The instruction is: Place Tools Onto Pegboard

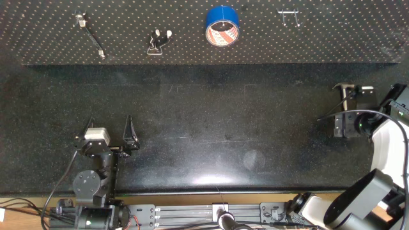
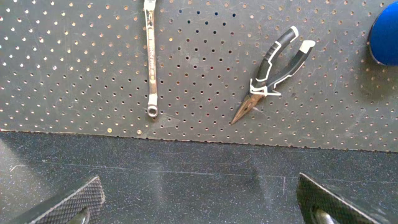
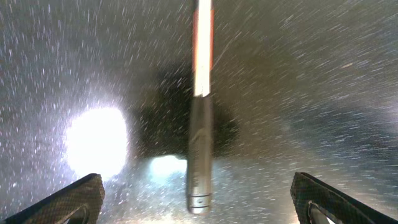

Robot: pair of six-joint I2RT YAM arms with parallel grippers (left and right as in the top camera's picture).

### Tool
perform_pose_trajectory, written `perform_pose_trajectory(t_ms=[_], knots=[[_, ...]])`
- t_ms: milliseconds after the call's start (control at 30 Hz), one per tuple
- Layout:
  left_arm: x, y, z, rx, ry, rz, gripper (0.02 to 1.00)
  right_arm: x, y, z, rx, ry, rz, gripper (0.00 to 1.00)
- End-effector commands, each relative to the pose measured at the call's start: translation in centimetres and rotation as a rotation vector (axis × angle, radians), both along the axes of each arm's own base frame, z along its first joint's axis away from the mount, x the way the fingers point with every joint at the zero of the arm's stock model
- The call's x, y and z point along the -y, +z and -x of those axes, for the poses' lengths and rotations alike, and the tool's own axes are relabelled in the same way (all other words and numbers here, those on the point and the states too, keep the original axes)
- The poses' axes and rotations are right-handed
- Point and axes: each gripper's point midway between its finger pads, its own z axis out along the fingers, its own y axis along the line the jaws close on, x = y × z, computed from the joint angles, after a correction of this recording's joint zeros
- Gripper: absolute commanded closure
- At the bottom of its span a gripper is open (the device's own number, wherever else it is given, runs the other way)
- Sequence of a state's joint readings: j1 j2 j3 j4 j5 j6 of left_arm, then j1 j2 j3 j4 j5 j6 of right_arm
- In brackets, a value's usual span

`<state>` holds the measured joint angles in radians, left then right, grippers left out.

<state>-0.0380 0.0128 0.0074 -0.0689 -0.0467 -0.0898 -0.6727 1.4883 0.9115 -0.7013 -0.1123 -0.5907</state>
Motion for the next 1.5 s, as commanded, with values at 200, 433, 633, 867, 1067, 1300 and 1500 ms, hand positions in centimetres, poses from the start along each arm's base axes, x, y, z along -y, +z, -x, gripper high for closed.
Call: perform_pose_trajectory(t_ms=[200,433,633,867,1067,1300,1500], knots=[[0.0,0.0,0.0,0.001,-0.002,-0.013,0.023,-1.1,-2.0,0.6,-0.067,0.084,-0.067,0.025],[0.0,0.0,0.0,0.001,-0.002,-0.013,0.023,-0.3,-2.8,0.3,-0.076,0.075,-0.041,0.023],[0.0,-0.1,0.0,0.000,-0.002,-0.013,0.023,0.1,-2.7,-0.3,-0.049,0.056,-0.029,0.025],[0.0,-0.1,0.0,0.000,-0.002,-0.013,0.023,-0.1,-3.0,-0.6,-0.041,0.062,-0.051,0.066],[0.0,0.0,0.0,0.001,-0.002,-0.013,0.023,-0.2,-3.8,-0.5,-0.058,0.061,-0.066,0.112],[0.0,-0.1,0.0,0.000,-0.002,-0.013,0.023,-0.2,-4.0,-0.5,-0.063,0.061,-0.066,0.185],[0.0,0.0,0.0,0.001,-0.002,-0.013,0.023,-0.1,-4.0,-0.5,-0.061,0.061,-0.065,0.264]])
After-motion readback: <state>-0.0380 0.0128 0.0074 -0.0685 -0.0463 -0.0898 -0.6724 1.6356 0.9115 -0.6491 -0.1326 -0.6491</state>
